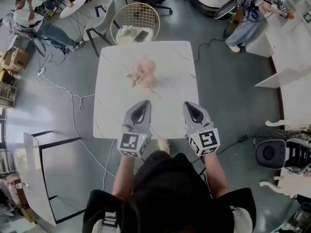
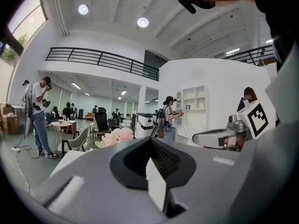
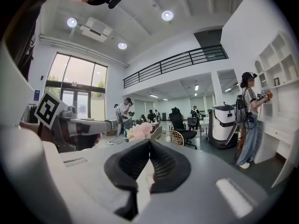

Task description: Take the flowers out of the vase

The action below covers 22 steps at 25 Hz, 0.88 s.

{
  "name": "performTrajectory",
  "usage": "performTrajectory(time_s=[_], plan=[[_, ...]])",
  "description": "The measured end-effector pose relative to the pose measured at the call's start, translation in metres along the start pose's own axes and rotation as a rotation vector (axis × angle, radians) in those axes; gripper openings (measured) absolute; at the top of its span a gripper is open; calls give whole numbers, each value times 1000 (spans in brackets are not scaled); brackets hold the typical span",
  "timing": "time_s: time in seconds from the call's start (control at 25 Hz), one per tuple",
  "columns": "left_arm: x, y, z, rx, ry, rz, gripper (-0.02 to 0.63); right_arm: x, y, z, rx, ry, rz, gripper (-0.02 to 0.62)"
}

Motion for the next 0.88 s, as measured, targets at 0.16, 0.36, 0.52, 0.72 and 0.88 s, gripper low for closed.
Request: performTrajectory(time_s=[0.16, 0.36, 0.52, 0.72, 0.88], plan=[[25, 3, 6, -9, 42, -7, 8, 3, 2, 28, 16, 23, -4, 5], [46, 1, 8, -24, 62, -22, 8, 9, 9, 59, 8, 54, -13, 5], [52, -1, 7, -25, 86, -28, 8, 14, 11, 74, 8, 88, -25, 5], [56, -9, 13, -11, 119, -26, 6, 7, 7, 92, 19, 119, -26, 5], [56, -12, 22, -2, 172, -37, 8, -4, 5, 109, 25, 173, -36, 5]])
Point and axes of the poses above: the fingertips, and each gripper's own axes: z forward along the fingers, x to its left, y out of its top, the point moved 6 cm from there along -z, backward along the fingers, and after that the axes turned 11 degrees about -y, right-handed, at the moved point
